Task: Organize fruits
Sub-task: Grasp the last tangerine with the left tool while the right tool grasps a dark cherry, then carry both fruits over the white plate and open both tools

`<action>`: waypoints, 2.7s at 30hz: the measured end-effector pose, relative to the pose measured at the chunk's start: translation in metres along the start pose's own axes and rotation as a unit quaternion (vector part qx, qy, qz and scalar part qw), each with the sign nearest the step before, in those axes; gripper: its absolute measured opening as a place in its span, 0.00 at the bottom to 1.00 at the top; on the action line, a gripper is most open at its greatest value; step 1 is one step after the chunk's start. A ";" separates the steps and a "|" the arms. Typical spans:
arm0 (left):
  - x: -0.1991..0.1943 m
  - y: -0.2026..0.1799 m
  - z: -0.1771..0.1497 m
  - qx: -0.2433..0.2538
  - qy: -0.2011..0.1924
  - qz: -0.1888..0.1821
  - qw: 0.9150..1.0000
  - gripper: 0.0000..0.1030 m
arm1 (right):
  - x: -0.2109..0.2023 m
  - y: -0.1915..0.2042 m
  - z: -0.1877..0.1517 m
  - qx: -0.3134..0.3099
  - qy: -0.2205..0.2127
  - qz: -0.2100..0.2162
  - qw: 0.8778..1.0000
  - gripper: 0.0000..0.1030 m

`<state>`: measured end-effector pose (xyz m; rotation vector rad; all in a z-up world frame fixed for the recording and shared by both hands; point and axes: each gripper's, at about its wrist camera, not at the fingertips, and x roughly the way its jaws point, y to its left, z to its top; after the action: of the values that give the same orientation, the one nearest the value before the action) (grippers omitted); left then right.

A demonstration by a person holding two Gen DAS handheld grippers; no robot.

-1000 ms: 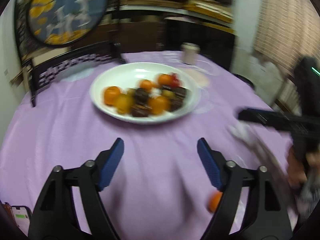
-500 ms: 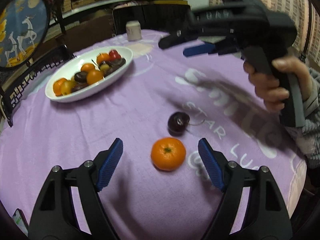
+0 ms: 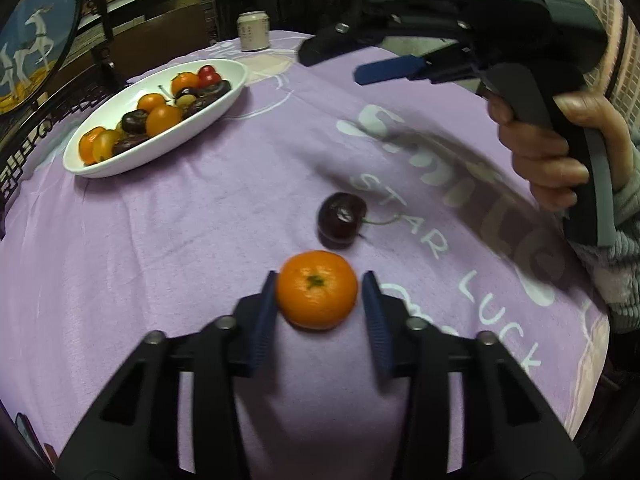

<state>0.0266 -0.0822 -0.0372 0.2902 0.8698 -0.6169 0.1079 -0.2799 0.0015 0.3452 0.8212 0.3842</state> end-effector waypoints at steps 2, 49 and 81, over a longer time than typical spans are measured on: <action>-0.003 0.008 0.002 -0.018 -0.007 0.008 1.000 0.37 | 0.001 0.002 -0.001 -0.004 0.001 0.000 1.000 0.67; -0.046 0.140 0.073 -0.189 -0.090 0.133 0.969 0.37 | 0.018 0.065 -0.015 -0.155 0.024 -0.023 0.987 0.30; 0.057 0.242 0.162 -0.228 -0.079 0.147 0.959 0.60 | 0.183 0.057 0.143 -0.067 0.028 -0.022 0.997 0.31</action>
<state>0.3033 0.0098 0.0170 -0.0495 0.7718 -0.1500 0.3187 -0.1674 0.0002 0.1927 0.8527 0.4073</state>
